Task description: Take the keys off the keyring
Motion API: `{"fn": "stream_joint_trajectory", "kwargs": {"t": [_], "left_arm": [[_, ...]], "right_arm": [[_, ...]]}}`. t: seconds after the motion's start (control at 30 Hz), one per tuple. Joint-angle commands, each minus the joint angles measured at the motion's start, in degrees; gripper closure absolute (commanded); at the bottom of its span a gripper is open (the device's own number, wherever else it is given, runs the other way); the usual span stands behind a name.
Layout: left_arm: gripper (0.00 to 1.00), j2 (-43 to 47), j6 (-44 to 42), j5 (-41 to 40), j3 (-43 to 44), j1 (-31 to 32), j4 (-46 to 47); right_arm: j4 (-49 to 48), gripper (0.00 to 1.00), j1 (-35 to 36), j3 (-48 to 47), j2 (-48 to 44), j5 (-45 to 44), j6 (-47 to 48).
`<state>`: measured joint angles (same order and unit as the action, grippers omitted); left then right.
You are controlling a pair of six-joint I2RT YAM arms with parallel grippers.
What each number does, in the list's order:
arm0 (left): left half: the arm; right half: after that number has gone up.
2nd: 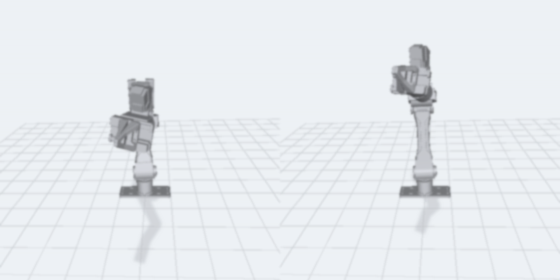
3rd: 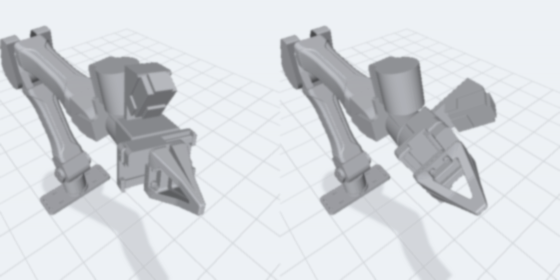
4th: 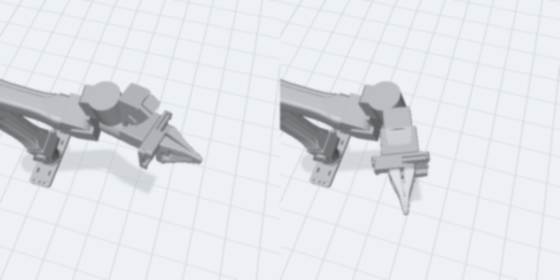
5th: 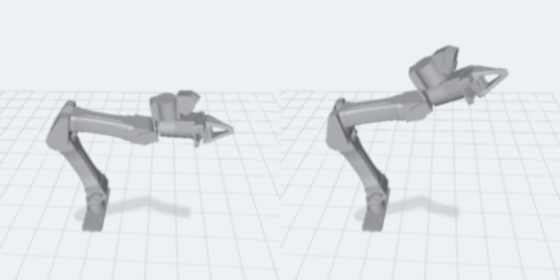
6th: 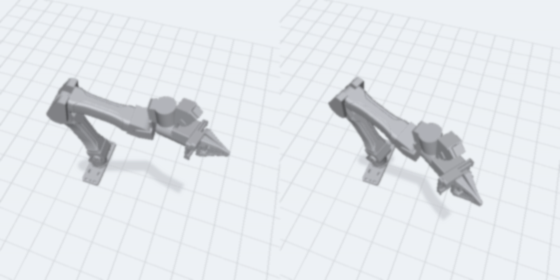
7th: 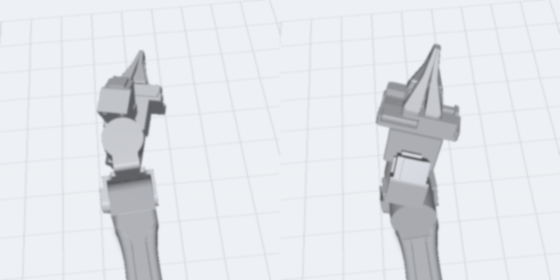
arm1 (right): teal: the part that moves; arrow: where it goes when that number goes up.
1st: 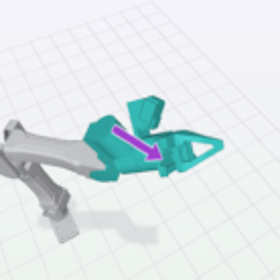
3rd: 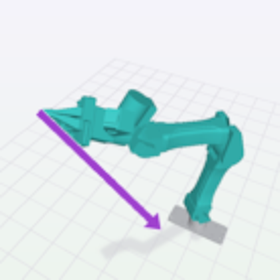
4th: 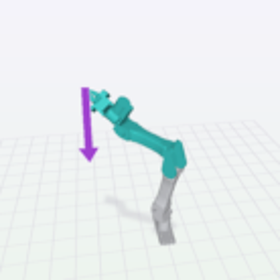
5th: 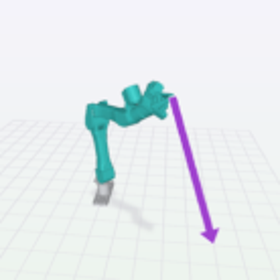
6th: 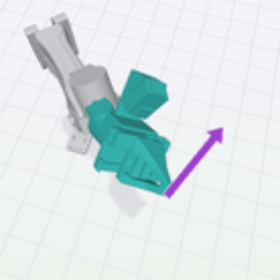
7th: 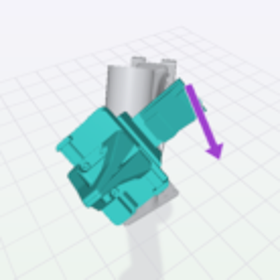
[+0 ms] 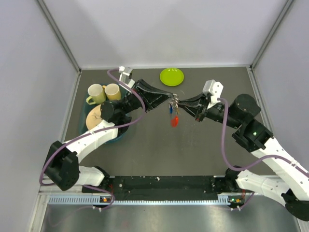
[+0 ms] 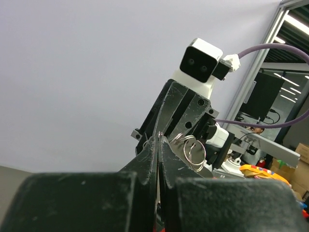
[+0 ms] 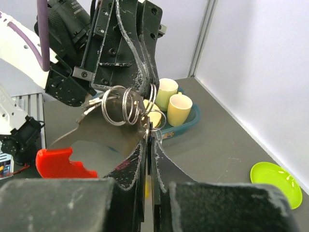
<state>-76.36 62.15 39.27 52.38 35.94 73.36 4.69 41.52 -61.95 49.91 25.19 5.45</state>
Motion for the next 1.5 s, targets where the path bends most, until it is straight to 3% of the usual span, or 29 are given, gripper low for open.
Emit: {"fn": "stream_joint_trajectory", "kwargs": {"t": [0.0,0.57,0.67,0.77,0.93,1.07,1.23,1.47], "left_arm": [[1.00,2.18,-2.82,-4.02,-0.26,-0.26,12.07],[1.00,3.40,-7.81,-2.62,-2.54,-0.35,8.12],[1.00,5.69,-14.67,1.93,-1.85,-1.22,-1.52],[1.00,9.02,-25.53,4.50,1.49,-2.80,-19.52],[0.78,11.84,-52.15,6.53,12.82,-3.42,-55.43],[0.67,11.41,-61.79,7.75,20.20,-3.42,-69.62],[0.60,10.27,-70.49,12.41,23.73,-3.42,-79.07],[0.60,9.39,-67.16,18.20,22.94,-3.42,-76.88]], "right_arm": [[1.10,1.00,3.39,-2.29,1.59,-4.09,-0.27],[1.73,1.00,5.24,-3.79,3.35,-16.30,-2.20],[3.39,1.00,5.33,-3.53,2.65,-16.23,-0.37],[4.88,1.00,5.33,-3.09,1.16,-15.00,2.01],[7.87,1.00,5.24,-4.31,-0.34,-10.09,5.62],[10.33,1.00,5.33,-5.89,-0.60,-7.71,8.07],[13.67,1.00,5.33,-7.74,-0.95,-5.07,10.01],[14.03,1.00,5.33,-8.62,-1.92,0.56,11.86]]}}
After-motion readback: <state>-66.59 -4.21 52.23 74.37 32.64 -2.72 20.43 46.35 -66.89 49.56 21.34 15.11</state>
